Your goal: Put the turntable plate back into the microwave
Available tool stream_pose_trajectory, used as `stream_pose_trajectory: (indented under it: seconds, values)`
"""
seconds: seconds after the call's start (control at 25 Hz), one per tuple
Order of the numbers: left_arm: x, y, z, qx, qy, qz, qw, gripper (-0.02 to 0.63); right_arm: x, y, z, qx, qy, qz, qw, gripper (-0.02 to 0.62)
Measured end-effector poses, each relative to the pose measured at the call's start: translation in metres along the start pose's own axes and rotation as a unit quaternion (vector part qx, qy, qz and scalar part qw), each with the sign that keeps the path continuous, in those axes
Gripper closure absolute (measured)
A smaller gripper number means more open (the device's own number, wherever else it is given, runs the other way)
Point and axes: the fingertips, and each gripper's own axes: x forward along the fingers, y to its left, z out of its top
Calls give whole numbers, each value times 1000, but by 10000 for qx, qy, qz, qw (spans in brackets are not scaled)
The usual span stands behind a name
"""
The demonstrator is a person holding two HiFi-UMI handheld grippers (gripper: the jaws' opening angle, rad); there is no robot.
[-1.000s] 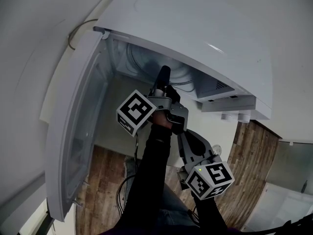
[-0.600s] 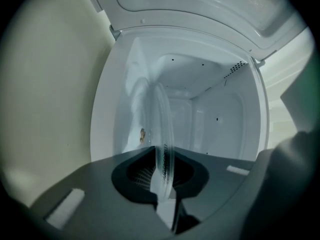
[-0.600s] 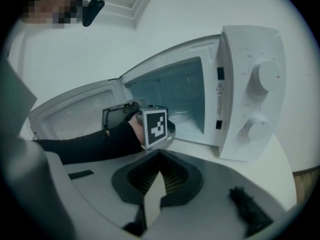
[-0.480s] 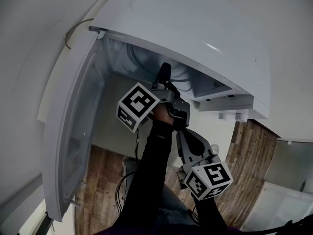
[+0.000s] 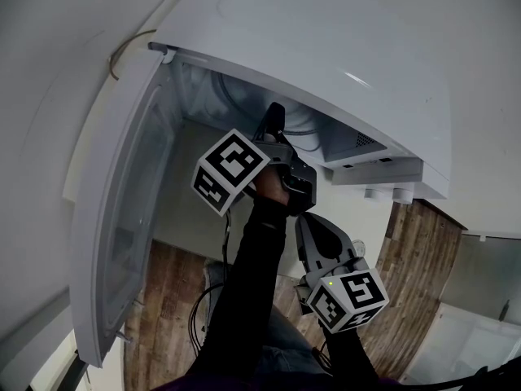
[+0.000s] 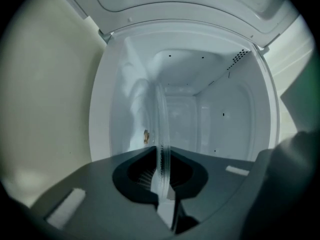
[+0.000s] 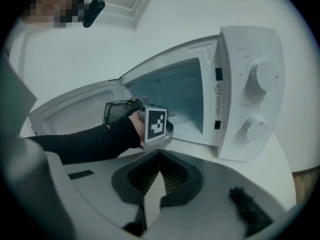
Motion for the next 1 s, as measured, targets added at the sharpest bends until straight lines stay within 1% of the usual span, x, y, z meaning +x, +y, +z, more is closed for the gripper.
stream_pose_trajectory:
  seconds: [0.12, 0.24, 0.32, 0.48, 0.56, 0.72, 0.88, 1.0]
  values:
    - [0, 1, 1, 141, 25, 168, 9998, 575, 1, 0, -1, 18, -1, -3, 10000, 588]
    - [-1, 3, 1, 270, 17, 444, 9986, 572, 1, 0, 0, 0, 11, 12, 10000, 588]
    - [0, 4, 1, 393, 45, 626, 9973, 574, 2, 2, 2, -23, 15, 52, 10000, 588]
    - [1, 3, -1, 683, 72, 863, 9939, 577, 1, 2, -1, 29, 2, 55, 10000, 588]
    - [1, 3, -1, 853, 64, 969, 9916, 574, 0, 2, -1, -31, 19, 34, 10000, 588]
    - [-1, 3, 0, 1288, -9, 1181, 9846, 560, -1, 1, 0, -104, 22, -5, 9999, 588]
    - [-3, 2, 2, 1726, -85, 1238, 9771, 543, -3, -2, -4, -49, 8, -45, 10000, 588]
    - [-3, 2, 2, 2140, -24, 1373, 9671, 534, -4, -1, -7, -41, 29, -39, 10000, 588]
